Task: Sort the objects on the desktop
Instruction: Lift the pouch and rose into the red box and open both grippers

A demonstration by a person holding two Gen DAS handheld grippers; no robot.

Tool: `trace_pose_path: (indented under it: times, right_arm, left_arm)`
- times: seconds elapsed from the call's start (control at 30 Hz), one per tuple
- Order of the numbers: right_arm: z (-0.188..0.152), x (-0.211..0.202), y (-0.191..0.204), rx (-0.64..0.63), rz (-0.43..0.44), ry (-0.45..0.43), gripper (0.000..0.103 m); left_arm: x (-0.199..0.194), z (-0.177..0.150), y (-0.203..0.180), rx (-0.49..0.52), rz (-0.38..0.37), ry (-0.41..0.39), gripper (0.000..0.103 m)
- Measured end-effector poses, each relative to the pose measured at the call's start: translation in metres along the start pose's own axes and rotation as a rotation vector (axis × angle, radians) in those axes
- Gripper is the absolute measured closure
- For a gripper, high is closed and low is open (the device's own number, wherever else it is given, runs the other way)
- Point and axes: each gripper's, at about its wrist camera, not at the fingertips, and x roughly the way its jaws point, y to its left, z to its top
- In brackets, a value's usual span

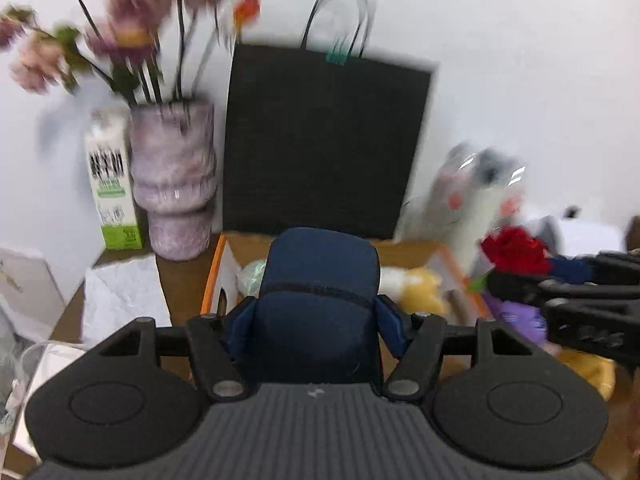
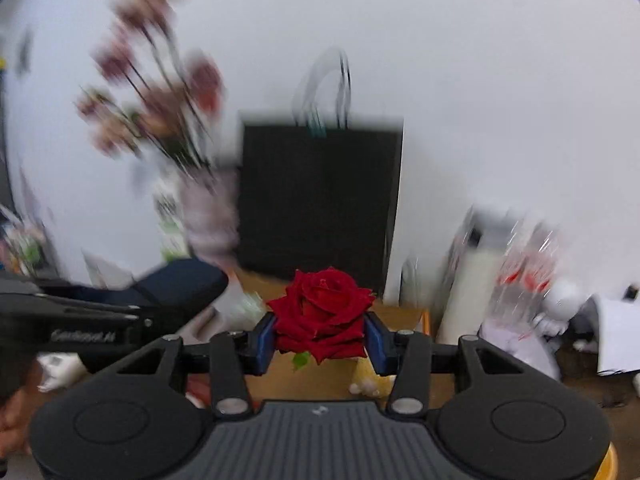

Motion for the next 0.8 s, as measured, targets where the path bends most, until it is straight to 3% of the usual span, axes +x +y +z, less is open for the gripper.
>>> trace_pose_path:
  times: [0.07,0.13,0.3,0.47,0.53,0.63,0.8]
  right_arm:
    - [0.003,0.067,-0.009,0.015,0.012,0.128,0.059]
    - [-0.003,0.117,-0.009,-0.038,-0.047,0.199,0.059]
    - [-0.018,0.199,-0.016,-0.086,-0.047,0.324,0.058]
    - [-0.02,0.222,-0.01,-0.143,-0.03,0.381,0.055]
    - [-0.016,0.225,-0.012,-0.139,-0.02,0.398,0.049]
    - [-0.013,0.224,-0.015,-0.101,-0.007,0.408,0.046]
    - [0.0,0.194,-0.019,-0.054,-0.021,0.347,0.042]
  left_arm:
    - [0.045,0.009,0.004,-0.014,0.013,0.086,0.038]
    - [0.087,0.013,0.003,0.001,0.051,0.175,0.038]
    - [0.159,0.026,0.003,-0.018,0.054,0.261,0.038]
    - [0.195,0.021,-0.007,0.027,0.08,0.305,0.036]
    - [0.199,0.022,-0.009,0.042,0.071,0.312,0.036]
    - [0.188,0.027,-0.007,0.028,0.051,0.282,0.028]
    - [0.138,0.041,-0.001,0.024,0.031,0.222,0.024]
